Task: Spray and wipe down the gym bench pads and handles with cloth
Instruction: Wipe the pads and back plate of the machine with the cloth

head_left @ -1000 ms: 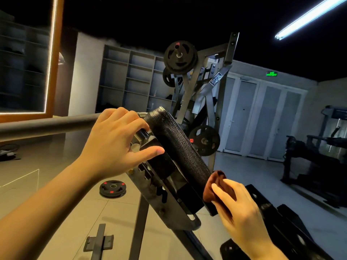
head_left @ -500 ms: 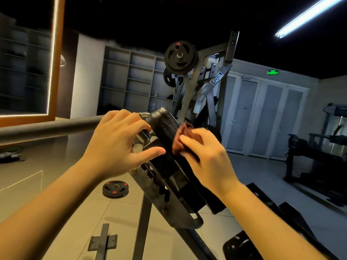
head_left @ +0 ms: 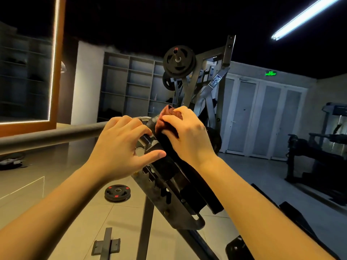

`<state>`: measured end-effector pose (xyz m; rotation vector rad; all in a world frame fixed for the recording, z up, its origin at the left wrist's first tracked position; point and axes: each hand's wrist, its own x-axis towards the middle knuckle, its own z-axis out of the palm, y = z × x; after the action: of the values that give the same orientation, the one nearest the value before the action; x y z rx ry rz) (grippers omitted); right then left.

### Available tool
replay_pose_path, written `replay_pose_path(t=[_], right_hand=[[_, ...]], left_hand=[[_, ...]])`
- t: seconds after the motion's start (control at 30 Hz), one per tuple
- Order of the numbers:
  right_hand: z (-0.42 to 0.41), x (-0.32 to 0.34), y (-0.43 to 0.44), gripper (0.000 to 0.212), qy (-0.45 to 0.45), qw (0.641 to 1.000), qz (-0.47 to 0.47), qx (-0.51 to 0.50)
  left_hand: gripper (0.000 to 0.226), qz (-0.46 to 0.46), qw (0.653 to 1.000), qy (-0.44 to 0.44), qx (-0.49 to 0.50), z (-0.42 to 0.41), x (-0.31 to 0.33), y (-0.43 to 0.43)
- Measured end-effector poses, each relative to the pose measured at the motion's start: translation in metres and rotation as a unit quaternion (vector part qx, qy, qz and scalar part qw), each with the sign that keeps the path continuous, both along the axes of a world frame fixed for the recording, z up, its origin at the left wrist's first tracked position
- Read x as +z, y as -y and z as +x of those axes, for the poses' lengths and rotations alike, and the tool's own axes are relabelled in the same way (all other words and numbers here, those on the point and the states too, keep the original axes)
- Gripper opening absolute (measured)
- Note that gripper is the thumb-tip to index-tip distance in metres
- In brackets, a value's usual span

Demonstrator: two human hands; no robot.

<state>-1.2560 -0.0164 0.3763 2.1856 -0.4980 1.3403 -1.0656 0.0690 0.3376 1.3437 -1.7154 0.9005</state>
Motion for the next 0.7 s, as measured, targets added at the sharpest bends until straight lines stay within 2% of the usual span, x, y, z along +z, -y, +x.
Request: replay_pose_path(t=[0.1, 0.2, 0.3, 0.37, 0.47, 0.6, 0.7], right_hand=[[-0.015, -0.011, 0.002, 0.031, -0.012, 1.000, 0.018, 0.008], [-0.073, -0.078, 0.006, 0.033, -0.009, 0.999, 0.045, -0.014], [-0.142, -0.149, 0.007, 0.042, 0.013, 0.992, 0.100, -0.080], [-0.164, -0.172, 0.004, 0.044, 0.019, 0.985, 0.133, -0.107], [-0.140, -0.154, 0.002, 0.045, 0.046, 0.986, 0.132, -0.093], [-0.052, -0.063, -0.002, 0.033, 0.069, 0.995, 0.075, 0.007], [-0.005, -0.012, -0.006, 0.030, 0.045, 0.999, 0.019, 0.006]], left_hand=[[0.072, 0.001, 1.000, 0.014, -0.005, 0.003, 0.002, -0.002], [0.072, -0.010, 1.000, 0.025, -0.005, 0.003, 0.001, 0.000], [0.074, -0.023, 0.999, 0.024, -0.005, 0.001, 0.000, 0.002], [0.074, -0.028, 0.999, 0.024, -0.001, -0.001, -0.002, 0.002], [0.074, -0.023, 1.000, 0.019, 0.004, -0.004, -0.002, 0.000], [0.073, -0.003, 1.000, 0.001, 0.008, -0.006, -0.002, -0.002], [0.073, 0.014, 1.000, -0.002, 0.005, -0.006, -0.002, -0.004]])
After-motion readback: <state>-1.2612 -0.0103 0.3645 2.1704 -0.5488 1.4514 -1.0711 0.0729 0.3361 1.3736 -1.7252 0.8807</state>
